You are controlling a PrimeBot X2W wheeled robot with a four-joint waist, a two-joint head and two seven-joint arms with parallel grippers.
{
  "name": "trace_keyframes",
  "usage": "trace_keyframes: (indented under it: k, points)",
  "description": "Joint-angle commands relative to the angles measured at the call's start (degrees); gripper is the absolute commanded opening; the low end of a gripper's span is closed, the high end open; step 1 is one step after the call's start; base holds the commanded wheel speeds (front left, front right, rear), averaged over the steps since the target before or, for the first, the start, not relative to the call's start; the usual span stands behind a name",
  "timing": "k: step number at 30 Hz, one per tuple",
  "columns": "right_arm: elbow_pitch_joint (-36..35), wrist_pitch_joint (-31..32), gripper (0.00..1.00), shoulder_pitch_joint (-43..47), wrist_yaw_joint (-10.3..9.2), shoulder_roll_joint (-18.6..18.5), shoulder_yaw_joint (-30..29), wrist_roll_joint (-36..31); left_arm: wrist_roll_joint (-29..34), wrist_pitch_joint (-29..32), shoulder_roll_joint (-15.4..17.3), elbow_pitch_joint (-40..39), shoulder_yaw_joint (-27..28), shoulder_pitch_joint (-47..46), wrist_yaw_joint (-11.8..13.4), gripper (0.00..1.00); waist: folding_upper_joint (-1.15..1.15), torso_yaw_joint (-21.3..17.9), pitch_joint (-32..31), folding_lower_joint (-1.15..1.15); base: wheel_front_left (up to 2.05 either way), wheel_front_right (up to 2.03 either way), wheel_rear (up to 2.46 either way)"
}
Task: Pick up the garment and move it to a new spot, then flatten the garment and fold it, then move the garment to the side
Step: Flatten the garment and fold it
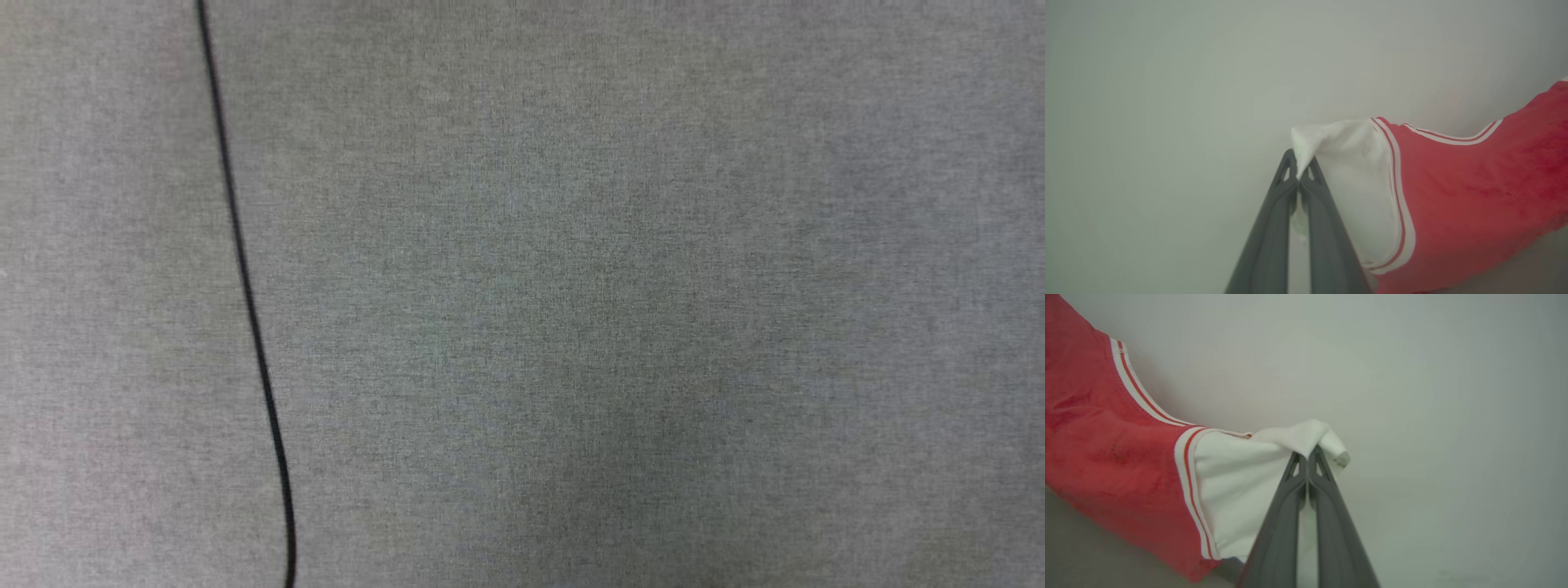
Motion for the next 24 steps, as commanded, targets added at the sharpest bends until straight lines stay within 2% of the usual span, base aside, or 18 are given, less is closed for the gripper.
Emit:
trace_keyframes:
  k: [1,8,15,20,24]
  points:
    - [0.57,-0.97,0.00,2.10,-0.09,0.29,0.91,1.06,-0.86,-0.90,0.14,0.32,-0.16,2.46,-0.09,0.00,0.00,-0.11,-0.78,-0.01,0.00,0.00,0.00]
    - [0.40,-5.09,0.00,14.77,-0.08,0.05,6.05,7.23,-4.55,-3.62,1.51,-0.83,-1.11,15.67,-0.28,0.00,0.00,-1.01,-5.59,-0.01,0.00,0.00,0.00]
    - [-2.79,-6.38,0.00,28.08,-0.08,-1.49,10.37,12.50,-7.64,-4.63,3.11,-4.77,-0.86,30.75,-0.09,0.00,0.00,-1.20,-12.00,-0.01,0.00,0.00,0.00]
    - [-6.58,-6.85,0.00,38.89,-0.08,-3.20,13.03,16.22,-9.44,-4.91,4.71,-10.73,-0.34,44.90,2.37,0.00,0.00,-1.38,-17.33,-0.01,0.00,0.00,0.00]
    - [-9.72,-6.53,0.00,47.36,-0.09,-5.30,14.38,18.53,-11.34,-4.97,6.43,-17.35,1.14,56.65,5.58,0.00,0.00,-1.59,-21.10,-0.01,0.00,0.00,0.00]
